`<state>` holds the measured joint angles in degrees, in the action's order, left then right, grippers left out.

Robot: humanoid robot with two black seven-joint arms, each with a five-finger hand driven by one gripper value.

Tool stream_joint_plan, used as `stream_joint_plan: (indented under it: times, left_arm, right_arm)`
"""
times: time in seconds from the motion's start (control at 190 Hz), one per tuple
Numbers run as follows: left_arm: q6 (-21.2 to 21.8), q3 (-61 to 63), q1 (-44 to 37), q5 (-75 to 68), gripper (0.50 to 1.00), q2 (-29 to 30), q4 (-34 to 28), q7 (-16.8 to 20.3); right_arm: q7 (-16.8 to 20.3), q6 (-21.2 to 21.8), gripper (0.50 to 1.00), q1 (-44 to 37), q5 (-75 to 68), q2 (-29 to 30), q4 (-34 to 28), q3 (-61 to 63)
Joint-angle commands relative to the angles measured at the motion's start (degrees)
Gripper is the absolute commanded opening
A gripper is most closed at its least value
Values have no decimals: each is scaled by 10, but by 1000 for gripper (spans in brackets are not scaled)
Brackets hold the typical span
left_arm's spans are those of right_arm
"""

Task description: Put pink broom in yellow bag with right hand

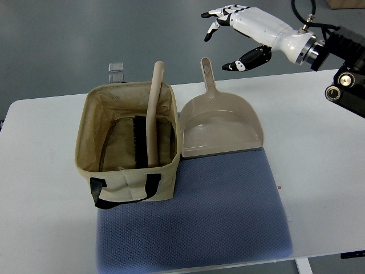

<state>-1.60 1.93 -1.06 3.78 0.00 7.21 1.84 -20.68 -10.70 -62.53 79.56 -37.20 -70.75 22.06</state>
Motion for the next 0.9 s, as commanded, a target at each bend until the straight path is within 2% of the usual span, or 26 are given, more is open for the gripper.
stream_joint_plan:
  times: [0.0,0.079,0.232,0.316,0.464,0.596,0.733,0.896]
  left_arm:
    - [0,0,0,0,1000,0,0,0]
    - [0,0,0,0,1000,0,0,0]
    - [-1,0,0,0,1000,0,0,0]
    - [0,0,0,0,1000,0,0,0]
    - [0,0,0,0,1000,0,0,0]
    - [-1,0,0,0,1000,0,0,0]
    - [-1,0,0,0,1000,0,0,0]
    - [-1,0,0,0,1000,0,0,0]
  right_arm:
    - [13,9,901,39,-72,-20,-1,60]
    - [34,33,901,87,-120,-26,-2,128]
    - [63,133,901,208,-215,-16,-1,313]
    - [88,165,901,257,-240,6,-1,386]
    - [142,201,901,345,-248,88,-1,531]
    - [190,275,903,408,-246,187,-1,658]
    - [194,284,901,449,-245,243,-2,699]
    - [168,280,905,484,-248,281,-1,700]
